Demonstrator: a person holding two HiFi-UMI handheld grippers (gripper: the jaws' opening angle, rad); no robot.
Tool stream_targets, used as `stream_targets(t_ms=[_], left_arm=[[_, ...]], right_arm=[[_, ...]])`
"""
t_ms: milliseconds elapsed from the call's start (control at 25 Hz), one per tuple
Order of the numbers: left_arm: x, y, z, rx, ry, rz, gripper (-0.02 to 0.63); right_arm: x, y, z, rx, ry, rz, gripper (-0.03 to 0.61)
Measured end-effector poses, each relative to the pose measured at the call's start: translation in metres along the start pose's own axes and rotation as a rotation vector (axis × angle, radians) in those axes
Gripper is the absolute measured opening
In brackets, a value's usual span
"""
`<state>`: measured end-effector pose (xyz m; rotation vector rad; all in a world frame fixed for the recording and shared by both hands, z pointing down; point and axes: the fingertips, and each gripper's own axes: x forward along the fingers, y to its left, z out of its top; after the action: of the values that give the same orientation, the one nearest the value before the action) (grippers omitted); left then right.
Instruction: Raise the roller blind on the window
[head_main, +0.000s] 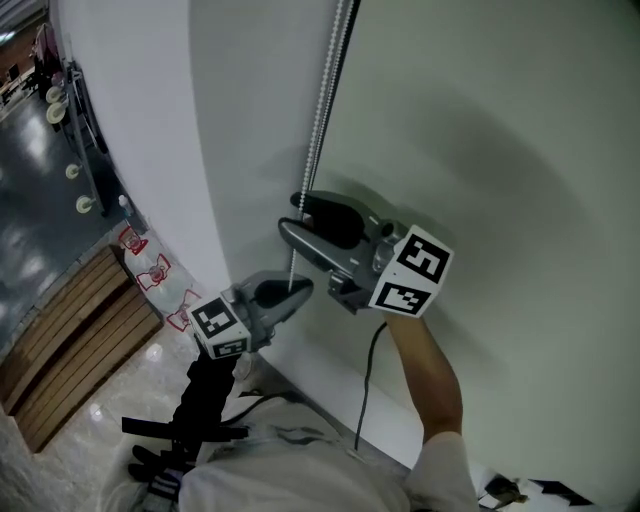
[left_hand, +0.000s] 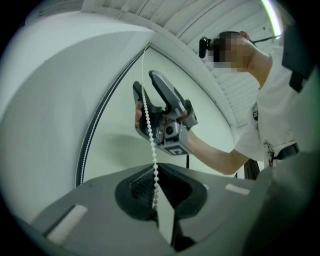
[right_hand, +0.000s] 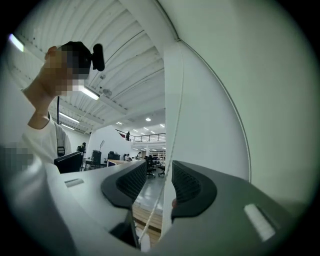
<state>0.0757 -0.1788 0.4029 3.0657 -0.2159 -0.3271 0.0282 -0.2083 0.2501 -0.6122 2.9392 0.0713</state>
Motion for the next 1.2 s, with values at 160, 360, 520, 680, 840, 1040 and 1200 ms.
stream_targets(t_ms=[160,360,520,680,840,1040,1200], left_arm=[[0.0,0.001,0.002,-0.001,-0.001,0.002,-0.002],[0.002,0.003,0.004,-0.007,-0.001,-0.001,-0.003],[0.003,0.001,0.002,-0.012,0.006,-0.004,-0.003],[0.002,0.0,0.0,-0.008,0.004,-0.007,-0.002],[0.002,0.0,0.0,-0.009,0.008,-0.009,-0.002],[0.005,-0.003,0.0,-0.007,0.003,-0.012,-0.003],[0.004,-0.004,-0.003,-0.01,0.005,-0.017,-0.003]], right_arm=[[0.012,-0.007,0.055,-0.105,-0.036,0.0,0.152],[0.024,-0.021,0.112,-0.151,-0.088,0.01,0.147],[0.026,-0.026,0.146,-0.176,-0.113,0.025,0.138],[0.033,-0.029,0.17,-0.194,-0.125,0.029,0.127],[0.034,-0.027,0.187,-0.196,-0.138,0.039,0.126],[0.033,-0.021,0.199,-0.213,-0.122,0.044,0.078],[0.032,-0.018,0.201,-0.194,-0.104,0.055,0.018]])
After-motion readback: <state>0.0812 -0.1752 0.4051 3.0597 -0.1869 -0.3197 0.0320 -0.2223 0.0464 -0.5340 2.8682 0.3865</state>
